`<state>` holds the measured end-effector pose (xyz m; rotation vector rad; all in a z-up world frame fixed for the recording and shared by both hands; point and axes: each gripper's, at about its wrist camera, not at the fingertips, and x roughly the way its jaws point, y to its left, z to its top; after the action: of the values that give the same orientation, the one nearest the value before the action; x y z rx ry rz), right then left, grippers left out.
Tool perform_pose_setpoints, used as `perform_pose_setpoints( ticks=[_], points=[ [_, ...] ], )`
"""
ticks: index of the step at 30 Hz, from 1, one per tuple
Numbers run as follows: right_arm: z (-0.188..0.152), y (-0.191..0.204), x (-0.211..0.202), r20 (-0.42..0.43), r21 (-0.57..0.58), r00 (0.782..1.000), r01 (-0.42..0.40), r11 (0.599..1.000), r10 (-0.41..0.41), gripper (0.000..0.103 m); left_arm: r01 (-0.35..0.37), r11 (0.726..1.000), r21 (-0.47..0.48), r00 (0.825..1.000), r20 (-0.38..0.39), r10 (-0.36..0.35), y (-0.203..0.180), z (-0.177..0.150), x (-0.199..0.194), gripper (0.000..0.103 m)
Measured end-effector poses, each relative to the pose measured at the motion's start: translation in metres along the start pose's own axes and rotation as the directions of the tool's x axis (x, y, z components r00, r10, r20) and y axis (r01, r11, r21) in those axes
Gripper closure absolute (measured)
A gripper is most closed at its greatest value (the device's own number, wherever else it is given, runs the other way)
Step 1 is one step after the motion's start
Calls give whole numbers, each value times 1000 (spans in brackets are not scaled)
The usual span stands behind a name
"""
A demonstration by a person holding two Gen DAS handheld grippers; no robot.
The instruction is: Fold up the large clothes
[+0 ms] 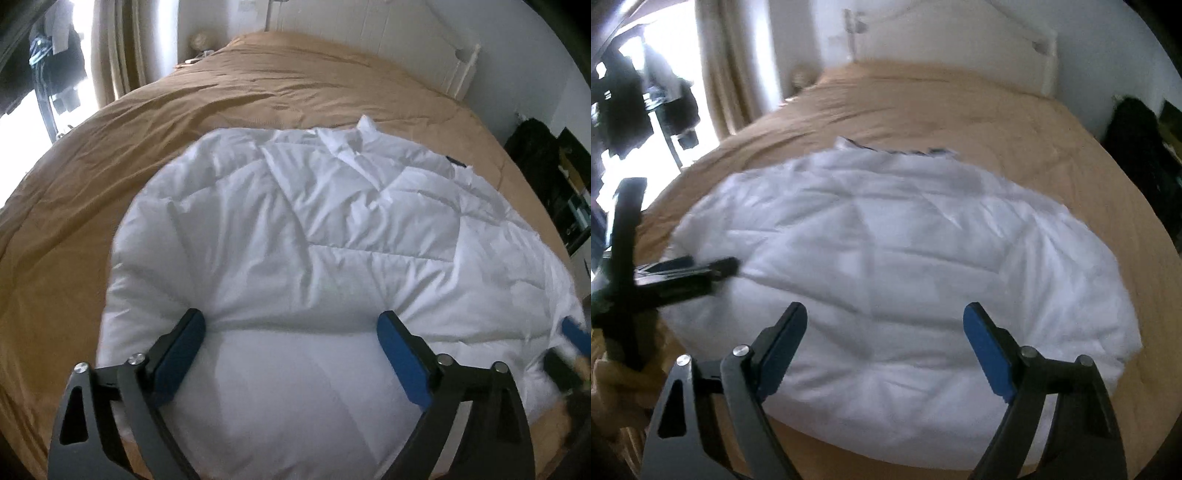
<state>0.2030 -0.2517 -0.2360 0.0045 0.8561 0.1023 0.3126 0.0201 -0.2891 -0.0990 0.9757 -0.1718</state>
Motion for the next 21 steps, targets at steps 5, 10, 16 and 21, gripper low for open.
perform_pose_setpoints(
  ticks=[5, 10, 16, 21],
  points=[
    [-20, 11, 61, -125, -9, 992, 5, 1000, -6, 7, -7, 979, -202, 999, 51, 18, 59, -9, -54, 10],
    [-18, -1, 72, -136, 14, 990, -24, 1000, 26, 1, 124, 889, -441, 991, 9, -134, 121, -43, -69, 9],
    [-15, 1, 75, -137, 8, 990, -6, 1000, 7, 1, 314, 813, -491, 933, 3, -359, 110, -53, -36, 9],
    [-19, 4, 74, -137, 4, 991, 4, 1000, -3, 1, 283, 859, -426, 938, -63, -341, 75, -41, 4, 1]
  ],
)
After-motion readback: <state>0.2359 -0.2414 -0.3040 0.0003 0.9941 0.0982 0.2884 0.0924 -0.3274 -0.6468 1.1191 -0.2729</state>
